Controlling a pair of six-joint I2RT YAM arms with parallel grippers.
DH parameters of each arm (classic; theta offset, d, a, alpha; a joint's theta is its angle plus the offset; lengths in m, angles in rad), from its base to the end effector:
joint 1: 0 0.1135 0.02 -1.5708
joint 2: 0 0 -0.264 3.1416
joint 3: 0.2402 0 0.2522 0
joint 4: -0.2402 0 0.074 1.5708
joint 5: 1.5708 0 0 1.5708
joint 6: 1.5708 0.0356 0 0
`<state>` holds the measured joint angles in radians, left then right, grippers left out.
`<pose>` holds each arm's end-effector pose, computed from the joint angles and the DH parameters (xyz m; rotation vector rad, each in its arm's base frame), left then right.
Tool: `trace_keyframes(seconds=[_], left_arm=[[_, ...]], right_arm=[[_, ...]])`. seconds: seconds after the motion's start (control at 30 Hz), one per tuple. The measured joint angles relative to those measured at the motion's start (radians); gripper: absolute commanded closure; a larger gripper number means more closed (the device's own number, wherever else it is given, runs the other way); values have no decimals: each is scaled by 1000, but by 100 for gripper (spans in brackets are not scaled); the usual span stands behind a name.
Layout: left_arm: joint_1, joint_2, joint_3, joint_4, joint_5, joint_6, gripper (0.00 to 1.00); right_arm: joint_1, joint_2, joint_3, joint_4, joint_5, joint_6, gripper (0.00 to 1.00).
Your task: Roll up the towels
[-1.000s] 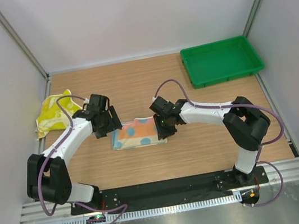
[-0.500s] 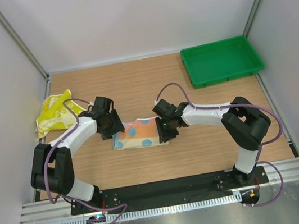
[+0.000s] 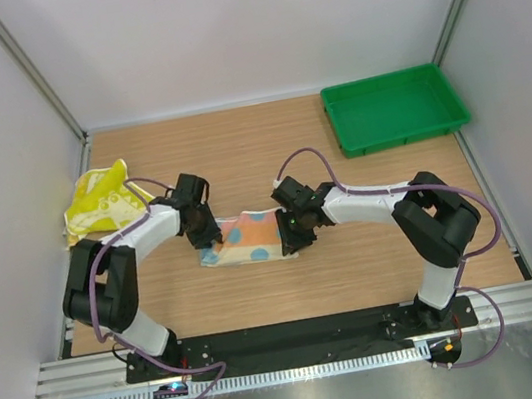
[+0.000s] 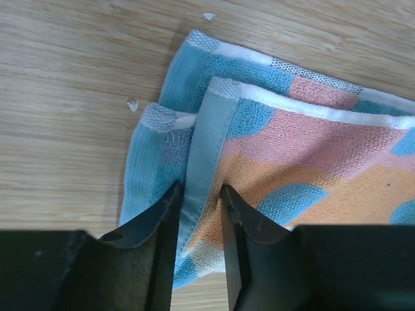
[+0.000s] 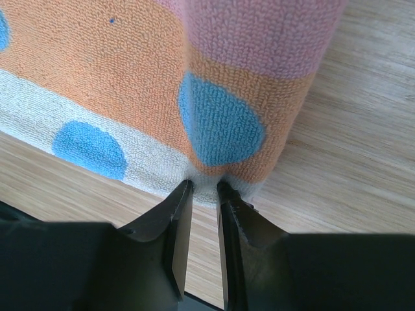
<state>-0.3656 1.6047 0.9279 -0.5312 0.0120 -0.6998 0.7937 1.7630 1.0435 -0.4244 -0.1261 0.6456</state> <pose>0.2766 -0.1064 0.1682 -0.4663 2.7832 -0.2775 0.2349 0.2452 0.1568 -0.2500 2.8420 0.5430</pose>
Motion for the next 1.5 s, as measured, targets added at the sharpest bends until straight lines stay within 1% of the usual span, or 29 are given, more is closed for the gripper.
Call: trace_keyframes(seconds=[0.03, 0.13, 0.17, 0.27, 0.4, 0.5, 0.53, 0.6, 0.63, 0.7, 0.73, 0.77, 0.83, 0.9, 1.0, 1.1, 1.2, 1.23, 1.3, 1.33, 1.37, 1.4, 1.47, 1.5], left_arm=[[0, 6, 0, 0, 0, 0, 71], [0, 10, 0, 0, -4, 0, 89], [0, 10, 1, 0, -9, 0, 92], [-1, 10, 2, -1, -26, 2, 95], [-2, 0, 20, -29, -89, 3, 94], [-2, -11, 47, -54, -133, 5, 90], [-2, -14, 57, -61, -144, 5, 85], [-3, -15, 71, -68, -163, 8, 80], [-3, -16, 72, -69, -171, 8, 71], [-3, -16, 72, -80, -190, 13, 62], [-3, -16, 72, -85, -197, 11, 55], [-3, -16, 72, -90, -206, 13, 52], [-3, -19, 72, -99, -222, 15, 48], [-5, -30, 72, -115, -238, 16, 48], [-18, -64, 77, -151, -270, 14, 48], [-58, -108, 112, -198, -301, 2, 48], [-114, -153, 145, -216, -308, -14, 49], [-129, -166, 150, -219, -307, -23, 50], [-160, -190, 150, -222, -303, -37, 53], [-173, -198, 148, -222, -298, -47, 56], [-184, -204, 143, -219, -293, -55, 57], [-191, -207, 135, -217, -288, -61, 59], [-197, -208, 109, -214, -274, -74, 60], [-197, -208, 92, -208, -270, -79, 60]], right_arm=[[0, 0, 0, 0, 0, -1, 71], [-2, 0, 0, 0, -3, -5, 71], [-2, 0, 0, 0, -4, -6, 72], [-3, 0, 0, 0, -6, -9, 71], [-4, 0, 0, 0, -7, -13, 72], [-4, 0, 0, 0, -8, -13, 71], [-4, 0, 0, 0, -8, -13, 71], [-4, 0, 0, 0, -8, -14, 69], [-4, 0, 0, 0, -9, -14, 68], [-4, 0, 0, 1, -12, -14, 63], [-4, 0, 0, 2, -16, -14, 61], [-4, 0, 2, 1, -20, -14, 55], [-4, 0, 8, -4, -26, -16, 50], [-3, 0, 21, -24, -26, -20, 43], [-4, -2, 43, -74, -19, -30, 38], [-4, -16, 75, -123, -14, -44, 36], [-5, -47, 116, -144, -16, -51, 36], [-10, -56, 134, -145, -19, -52, 42], [-17, -64, 176, -144, -28, -59, 51], [-24, -64, 194, -139, -34, -62, 59], [-34, -63, 204, -128, -42, -67, 72], [-47, -61, 209, -119, -50, -69, 79], [-85, -47, 211, -98, -71, -72, 92], [-106, -32, 211, -87, -79, -72, 93]])
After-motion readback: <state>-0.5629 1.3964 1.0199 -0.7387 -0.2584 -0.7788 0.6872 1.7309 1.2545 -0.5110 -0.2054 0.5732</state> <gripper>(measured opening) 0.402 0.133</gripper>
